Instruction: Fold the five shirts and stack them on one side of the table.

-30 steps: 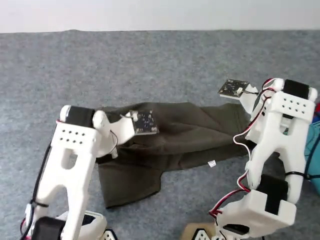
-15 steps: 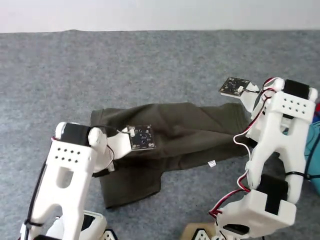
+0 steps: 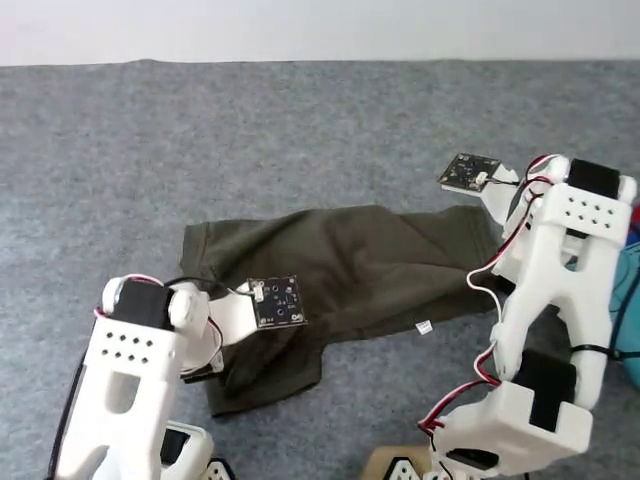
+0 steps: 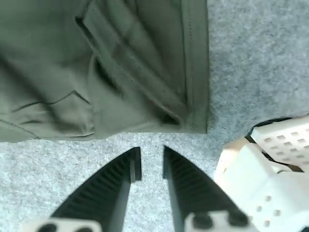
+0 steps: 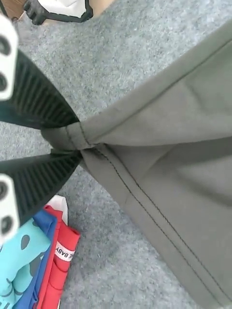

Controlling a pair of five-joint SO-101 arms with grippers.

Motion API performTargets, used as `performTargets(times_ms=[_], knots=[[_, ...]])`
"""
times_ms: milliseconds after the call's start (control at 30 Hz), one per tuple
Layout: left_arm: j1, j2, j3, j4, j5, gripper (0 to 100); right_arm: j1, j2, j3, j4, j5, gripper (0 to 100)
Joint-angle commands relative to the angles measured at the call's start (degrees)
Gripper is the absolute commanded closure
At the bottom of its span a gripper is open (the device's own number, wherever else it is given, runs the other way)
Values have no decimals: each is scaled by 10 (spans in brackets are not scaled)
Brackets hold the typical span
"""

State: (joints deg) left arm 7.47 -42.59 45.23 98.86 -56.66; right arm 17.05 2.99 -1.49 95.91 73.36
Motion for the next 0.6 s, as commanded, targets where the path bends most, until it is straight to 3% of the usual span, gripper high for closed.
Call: performTargets(times_ms=[0,133,400,467,567], knots=[[0,-22,7,18,-4,870,17,-33,-5,1,-4,902],[-8,-25,9,18,-4,859,23,-34,-6,2,-61,822],[-83,-26,-52,12,1,867,25,-96,-30,55,-63,821],[-98,-26,-71,-6,40,900,15,-107,-30,55,-76,823],[-113,-25,-83,-47,124,978,-17,-102,-29,49,-171,854]])
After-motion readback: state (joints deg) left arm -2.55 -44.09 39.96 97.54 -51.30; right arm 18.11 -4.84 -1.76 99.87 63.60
